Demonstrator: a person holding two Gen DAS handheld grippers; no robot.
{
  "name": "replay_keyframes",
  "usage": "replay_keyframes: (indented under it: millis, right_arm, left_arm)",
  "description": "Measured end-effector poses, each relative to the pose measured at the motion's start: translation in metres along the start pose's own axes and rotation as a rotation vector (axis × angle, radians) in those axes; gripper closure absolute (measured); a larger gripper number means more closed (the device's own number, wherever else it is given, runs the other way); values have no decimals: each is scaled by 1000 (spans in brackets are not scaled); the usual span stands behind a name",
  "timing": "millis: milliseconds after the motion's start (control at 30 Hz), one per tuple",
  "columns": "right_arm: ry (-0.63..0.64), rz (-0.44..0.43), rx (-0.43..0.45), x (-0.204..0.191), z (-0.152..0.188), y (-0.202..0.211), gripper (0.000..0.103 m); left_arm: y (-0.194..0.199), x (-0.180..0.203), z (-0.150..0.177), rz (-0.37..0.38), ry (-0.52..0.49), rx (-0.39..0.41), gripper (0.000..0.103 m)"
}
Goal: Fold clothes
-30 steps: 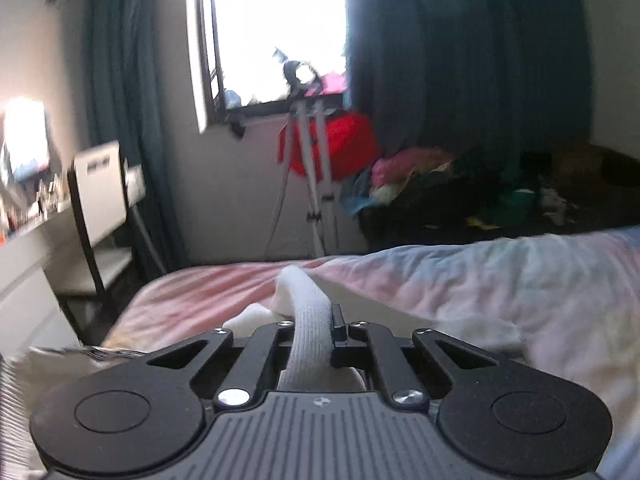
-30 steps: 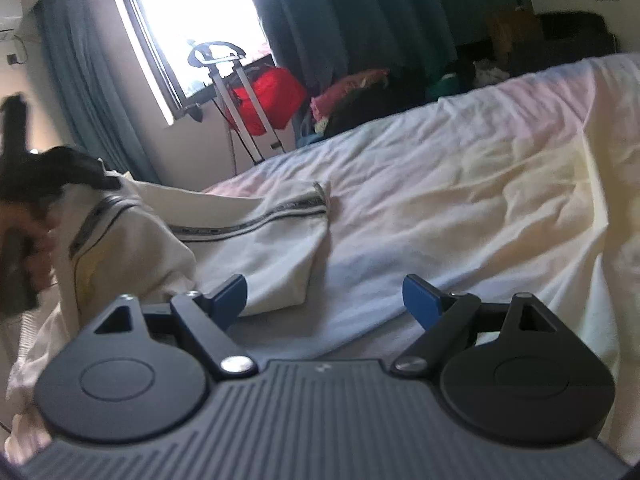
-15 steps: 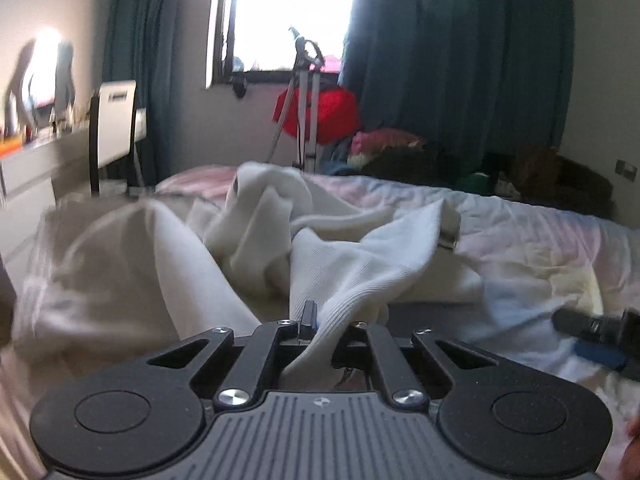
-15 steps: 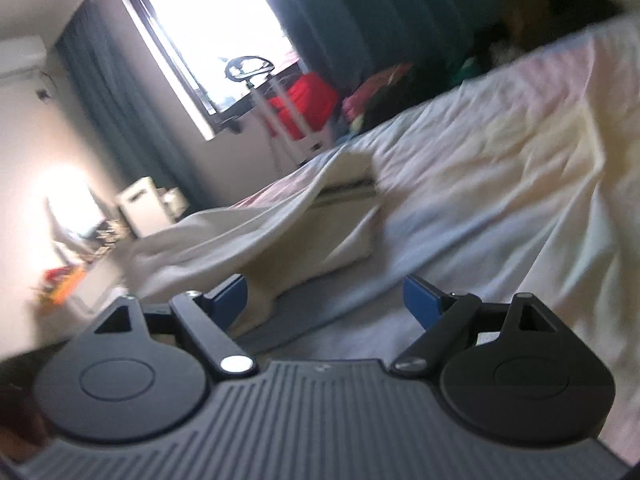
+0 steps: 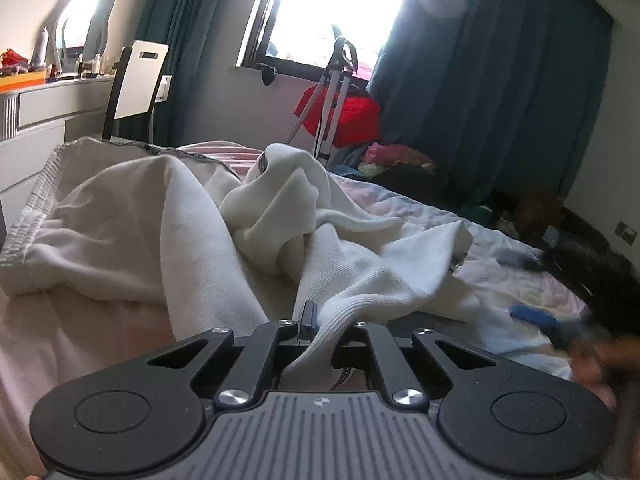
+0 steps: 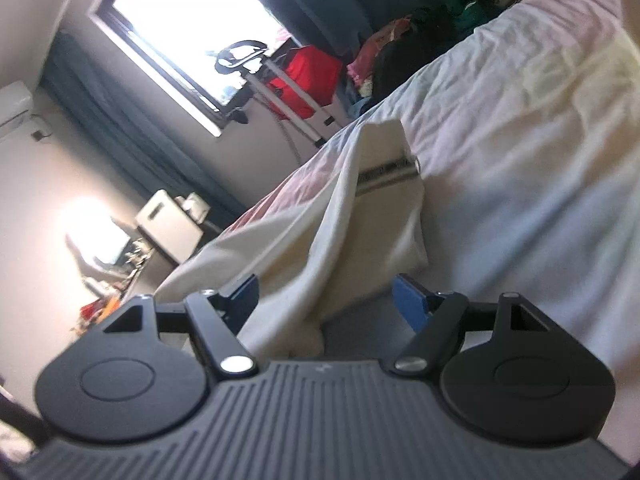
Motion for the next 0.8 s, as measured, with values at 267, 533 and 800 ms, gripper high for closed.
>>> replay_keyframes:
  millis: [267,533,800]
  right_arm:
    - [5,137,-62,17,-42,-127,32]
    - [-23,257,-72,38,-60,-210,63]
    - [26,230,-63,31,-93,-187,95]
  left_arm:
    - [-39,-7,5,67,103,-102,98]
    - [-68,-14,14,76,102,-138,98]
    - [-57,-5,1,73,13,1,98]
Point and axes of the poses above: each gripper's, at about its wrist camera, not at the fingertips, and y roughly against the way its jaws point, x to its right, z to its underside, the point moved 9 cm from there along -y, roughly the way its jaws point, and after that the axes turned 12 degrees about y, right-handed, at the moved point
